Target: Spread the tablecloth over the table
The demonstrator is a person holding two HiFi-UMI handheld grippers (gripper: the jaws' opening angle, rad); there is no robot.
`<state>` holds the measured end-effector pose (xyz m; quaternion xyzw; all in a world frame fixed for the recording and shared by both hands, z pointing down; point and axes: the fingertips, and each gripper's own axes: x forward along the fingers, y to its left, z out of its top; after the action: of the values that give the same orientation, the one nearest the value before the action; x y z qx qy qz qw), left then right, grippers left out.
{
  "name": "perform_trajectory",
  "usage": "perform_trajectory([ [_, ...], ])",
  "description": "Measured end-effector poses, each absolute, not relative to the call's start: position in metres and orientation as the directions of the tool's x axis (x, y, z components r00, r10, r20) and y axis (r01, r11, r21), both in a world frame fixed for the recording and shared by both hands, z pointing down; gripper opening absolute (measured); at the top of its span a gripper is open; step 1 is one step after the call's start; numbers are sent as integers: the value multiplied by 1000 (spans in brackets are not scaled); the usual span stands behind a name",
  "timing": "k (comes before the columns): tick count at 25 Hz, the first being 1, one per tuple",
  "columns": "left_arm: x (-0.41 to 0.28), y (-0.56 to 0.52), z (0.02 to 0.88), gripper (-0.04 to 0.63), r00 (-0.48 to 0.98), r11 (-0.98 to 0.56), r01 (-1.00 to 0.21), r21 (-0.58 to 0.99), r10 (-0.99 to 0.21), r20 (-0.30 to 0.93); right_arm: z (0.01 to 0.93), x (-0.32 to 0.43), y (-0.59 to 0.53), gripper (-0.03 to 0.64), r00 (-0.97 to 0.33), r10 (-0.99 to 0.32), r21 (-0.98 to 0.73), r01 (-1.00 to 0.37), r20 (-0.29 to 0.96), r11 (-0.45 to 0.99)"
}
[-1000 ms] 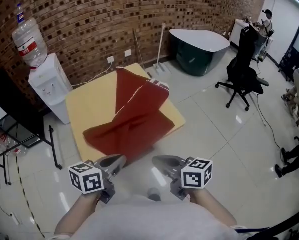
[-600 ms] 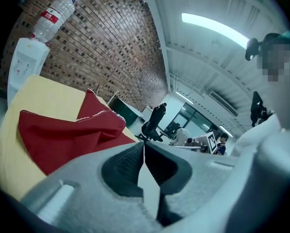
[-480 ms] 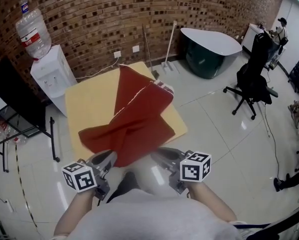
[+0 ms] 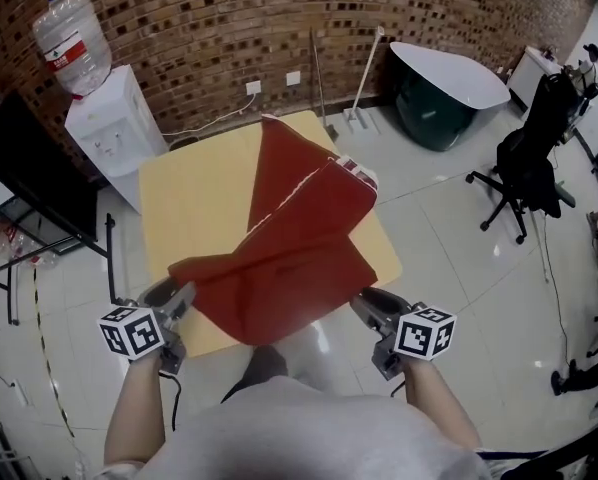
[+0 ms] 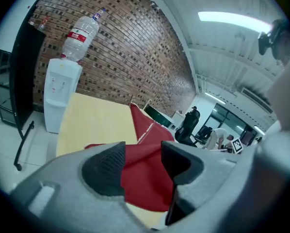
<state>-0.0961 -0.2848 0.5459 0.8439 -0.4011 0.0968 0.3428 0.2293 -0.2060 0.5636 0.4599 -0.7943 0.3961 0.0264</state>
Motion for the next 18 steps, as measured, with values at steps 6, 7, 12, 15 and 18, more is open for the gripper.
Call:
perform_trajectory([
  [6, -147, -308, 588, 271, 561, -398, -828, 395, -613, 556, 605, 264, -226, 218, -436, -745, -526, -840, 505, 135],
  [7, -150, -310, 594, 275, 559, -390, -829, 401, -606, 566, 610, 270, -230, 224, -412, -748, -506, -854, 520, 119],
  [12, -149, -311, 617, 310, 598, -398, -801, 447, -551, 582, 630, 290, -236, 256, -327, -744, -432, -900, 583, 57],
  [15, -143, -314, 622, 322, 624, -411, -782, 469, -524, 580, 638, 293, -240, 281, -298, -743, -411, -911, 599, 34],
  [18, -139, -318, 626, 322, 637, -412, -771, 485, -506, 582, 644, 287, -244, 293, -310, -728, -415, -909, 612, 38],
])
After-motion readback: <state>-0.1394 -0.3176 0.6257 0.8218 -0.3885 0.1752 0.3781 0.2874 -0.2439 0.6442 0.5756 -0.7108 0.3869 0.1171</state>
